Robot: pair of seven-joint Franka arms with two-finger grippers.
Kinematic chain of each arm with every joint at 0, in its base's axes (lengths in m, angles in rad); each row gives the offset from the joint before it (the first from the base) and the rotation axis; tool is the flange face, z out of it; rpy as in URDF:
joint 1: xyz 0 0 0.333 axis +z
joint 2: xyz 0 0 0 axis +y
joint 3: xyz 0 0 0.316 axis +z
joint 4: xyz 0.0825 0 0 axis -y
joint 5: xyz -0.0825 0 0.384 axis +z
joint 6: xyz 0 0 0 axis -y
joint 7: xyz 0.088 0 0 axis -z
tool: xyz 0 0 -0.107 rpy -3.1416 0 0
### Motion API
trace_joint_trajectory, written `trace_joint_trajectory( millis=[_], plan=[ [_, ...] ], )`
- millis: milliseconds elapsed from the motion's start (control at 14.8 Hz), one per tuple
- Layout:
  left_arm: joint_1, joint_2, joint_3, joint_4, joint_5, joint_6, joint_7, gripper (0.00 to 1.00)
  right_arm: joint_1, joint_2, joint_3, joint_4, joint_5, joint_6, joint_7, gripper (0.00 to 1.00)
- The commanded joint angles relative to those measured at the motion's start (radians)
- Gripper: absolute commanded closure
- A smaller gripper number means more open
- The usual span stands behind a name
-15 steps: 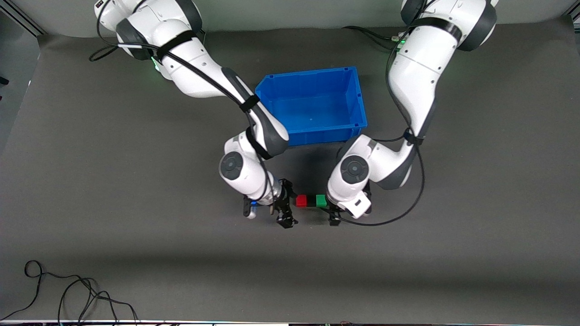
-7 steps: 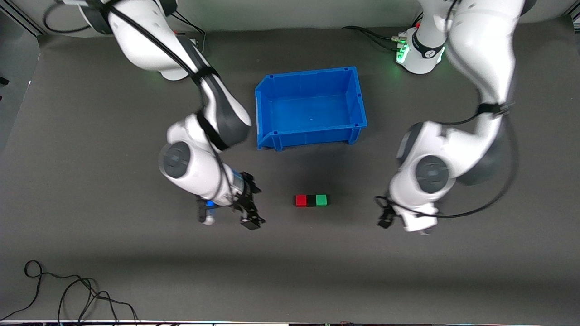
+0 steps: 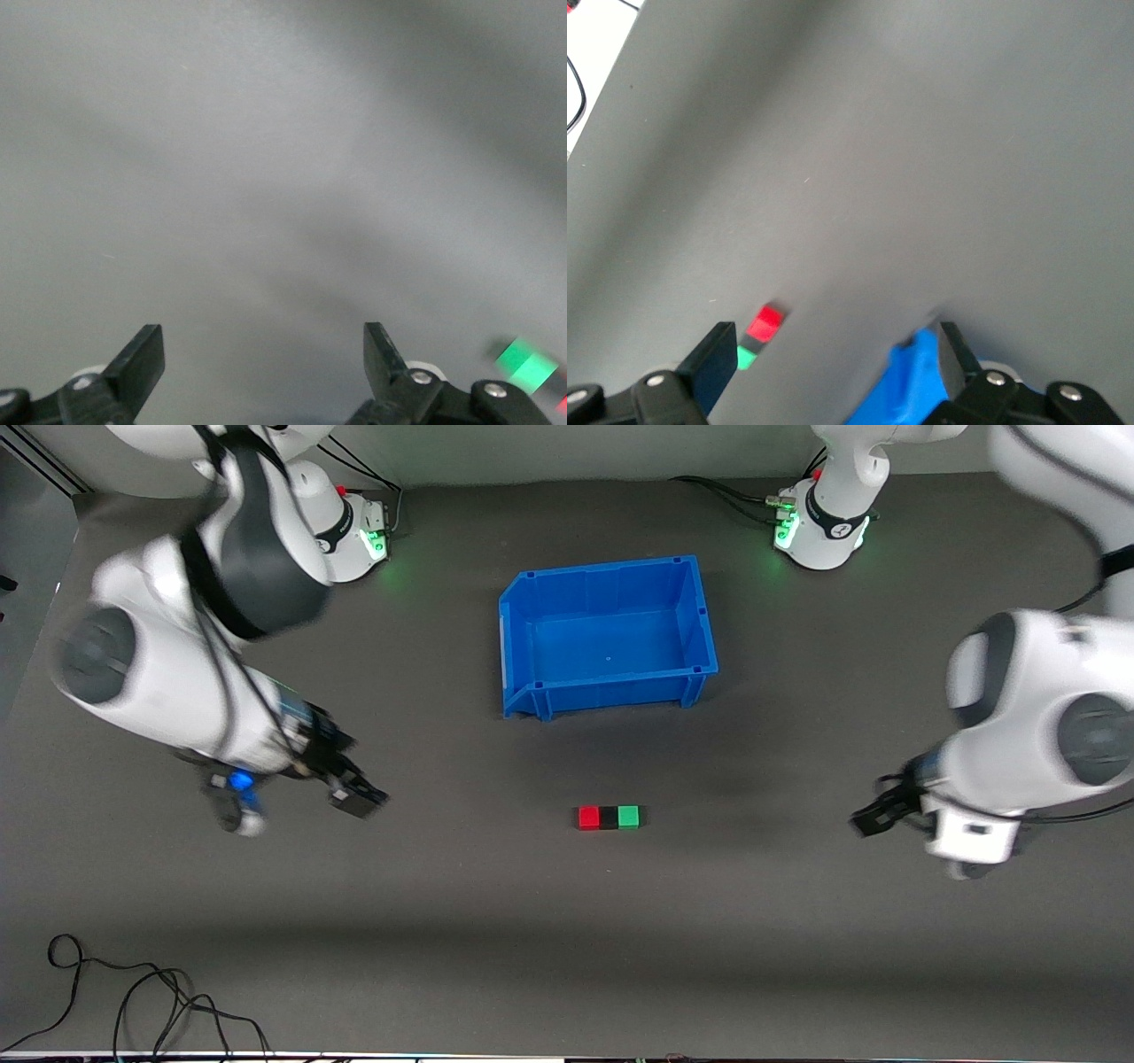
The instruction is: Attach green and red cubes to black cube
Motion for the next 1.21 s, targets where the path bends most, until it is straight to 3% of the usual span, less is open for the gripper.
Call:
trace_joint_trajectory(
  millis=[0, 135, 270, 540, 810, 1147],
  plan=[
    [0.068, -0.12, -0.006, -0.077, -0.021, -0.071, 0.293, 0.0, -0.02, -0.174, 0.013, -0.171, -0.117, 0.008, -0.15, 0.0],
    [0.105, -0.158, -0.005, -0.076, -0.021, -0.116, 0.442, 0.0, -0.115, -0.253, 0.06, -0.237, -0.16, 0.008, -0.317, 0.0],
    [0.117, -0.212, -0.002, -0.08, -0.023, -0.137, 0.565, 0.0, -0.265, -0.31, 0.158, -0.274, -0.184, 0.007, -0.495, 0.0],
    [0.12, -0.298, -0.002, -0.091, -0.008, -0.153, 0.596, 0.0, -0.538, -0.338, 0.335, -0.282, -0.215, 0.007, -0.802, 0.0],
    [0.125, -0.369, 0.0, -0.183, -0.007, -0.142, 0.611, 0.0, -0.627, -0.338, 0.345, -0.279, -0.214, 0.034, -1.089, 0.0],
    [0.143, -0.309, 0.0, -0.116, -0.021, -0.156, 0.611, 0.0, -0.621, -0.338, 0.341, -0.274, -0.215, 0.045, -1.149, 0.0]
  ],
)
